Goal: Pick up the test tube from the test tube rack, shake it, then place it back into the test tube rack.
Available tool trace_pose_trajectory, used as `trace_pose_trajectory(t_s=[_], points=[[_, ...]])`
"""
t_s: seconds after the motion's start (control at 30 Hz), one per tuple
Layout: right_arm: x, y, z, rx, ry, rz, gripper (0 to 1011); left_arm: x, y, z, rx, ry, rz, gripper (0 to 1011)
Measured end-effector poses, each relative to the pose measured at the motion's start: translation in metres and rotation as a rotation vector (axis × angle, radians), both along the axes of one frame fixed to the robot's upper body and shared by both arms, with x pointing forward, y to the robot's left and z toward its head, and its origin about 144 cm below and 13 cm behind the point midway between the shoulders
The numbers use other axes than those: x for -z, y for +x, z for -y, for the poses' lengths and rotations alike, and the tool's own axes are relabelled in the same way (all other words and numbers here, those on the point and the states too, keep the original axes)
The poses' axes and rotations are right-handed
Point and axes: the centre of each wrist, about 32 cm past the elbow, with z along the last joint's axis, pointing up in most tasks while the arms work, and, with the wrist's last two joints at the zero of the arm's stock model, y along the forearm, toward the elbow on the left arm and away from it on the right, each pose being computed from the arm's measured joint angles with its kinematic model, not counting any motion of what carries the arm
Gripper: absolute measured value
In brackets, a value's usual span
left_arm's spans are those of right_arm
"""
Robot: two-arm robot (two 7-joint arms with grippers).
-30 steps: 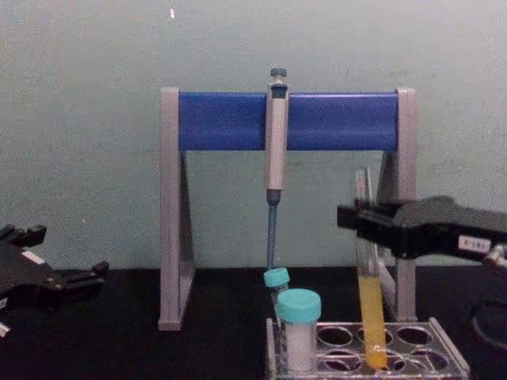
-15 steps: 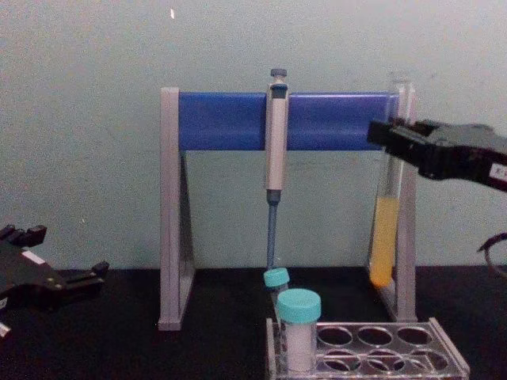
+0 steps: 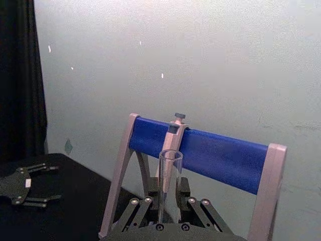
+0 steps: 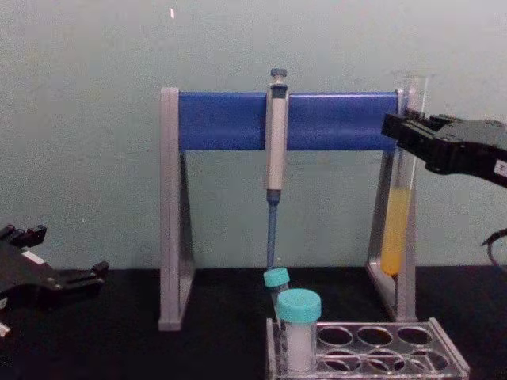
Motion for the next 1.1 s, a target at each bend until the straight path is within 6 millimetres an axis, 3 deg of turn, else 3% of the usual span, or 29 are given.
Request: trace_pose_trajectory(t_s=[0.7,1.1], points=[[-0.001,-0.006,0.0,-0.165,0.044,-0.021,235,0.0,0.0,0.0,0.0,0.0,0.0,1001],[-0.016,-0.028,0.024,-0.179,-0.057,-0.057,235,0.0,0.0,0.0,0.0,0.0,0.0,1001]])
